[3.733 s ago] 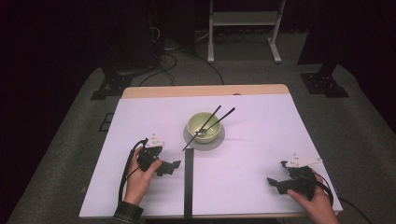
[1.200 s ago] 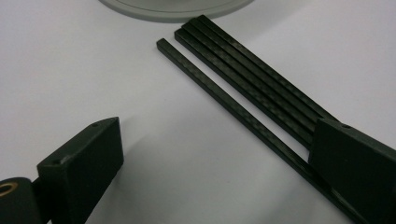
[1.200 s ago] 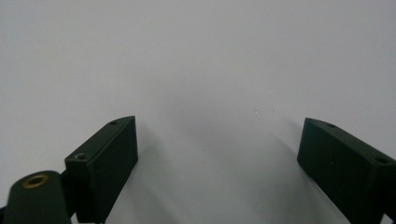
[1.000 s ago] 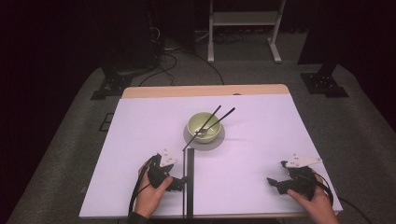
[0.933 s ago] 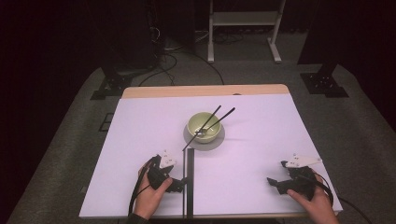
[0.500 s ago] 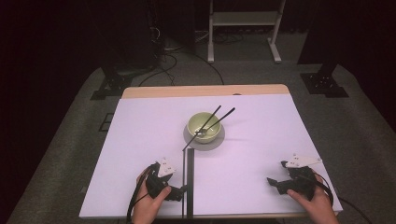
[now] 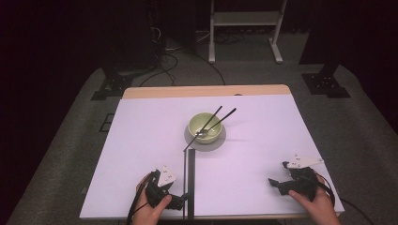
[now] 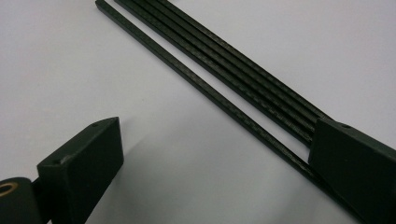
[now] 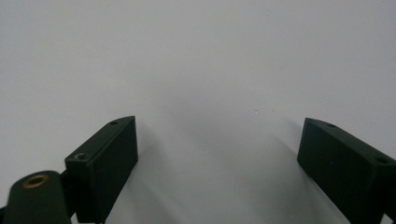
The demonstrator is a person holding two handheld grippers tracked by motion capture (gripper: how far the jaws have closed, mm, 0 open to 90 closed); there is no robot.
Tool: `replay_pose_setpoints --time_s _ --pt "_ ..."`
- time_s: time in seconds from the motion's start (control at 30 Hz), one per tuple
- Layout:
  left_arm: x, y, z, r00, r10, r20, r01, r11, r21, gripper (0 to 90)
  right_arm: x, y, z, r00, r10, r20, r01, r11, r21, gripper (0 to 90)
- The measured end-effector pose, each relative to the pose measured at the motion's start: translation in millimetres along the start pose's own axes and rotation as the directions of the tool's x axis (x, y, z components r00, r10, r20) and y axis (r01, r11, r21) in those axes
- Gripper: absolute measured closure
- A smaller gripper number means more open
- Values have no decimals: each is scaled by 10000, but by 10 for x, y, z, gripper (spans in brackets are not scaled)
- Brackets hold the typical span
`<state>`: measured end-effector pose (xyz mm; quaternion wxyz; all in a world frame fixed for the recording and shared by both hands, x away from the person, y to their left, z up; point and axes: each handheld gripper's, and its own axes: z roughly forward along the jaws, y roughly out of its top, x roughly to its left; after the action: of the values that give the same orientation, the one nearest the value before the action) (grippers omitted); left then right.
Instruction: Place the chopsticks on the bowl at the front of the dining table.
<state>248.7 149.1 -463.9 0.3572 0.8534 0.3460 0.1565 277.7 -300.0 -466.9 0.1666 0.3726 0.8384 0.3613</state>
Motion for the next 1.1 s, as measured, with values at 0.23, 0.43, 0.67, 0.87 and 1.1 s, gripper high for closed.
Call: replay_pose_setpoints --time_s 0.23,0.43,0.67,0.87,1.1 --pt "23 -13 -20 10000 0 -43 0 10000 55 20 0 0 0 10000 5 0 -5 10000 4 105" --pt "69 -52 -69 9999 -67 -110 68 9999 106 20 0 0 0 10000 2 0 -2 10000 1 106" --pt "144 -81 -110 9998 -132 -158 135 9997 204 20 0 0 0 10000 6 0 -6 10000 5 106" --pt "199 -100 -133 9996 -195 -214 200 9995 224 21 0 0 0 10000 16 2 -16 10000 2 105" --pt "272 -125 -170 9992 -256 -316 266 9991 323 20 0 0 0 10000 -2 -2 2 10000 5 106"
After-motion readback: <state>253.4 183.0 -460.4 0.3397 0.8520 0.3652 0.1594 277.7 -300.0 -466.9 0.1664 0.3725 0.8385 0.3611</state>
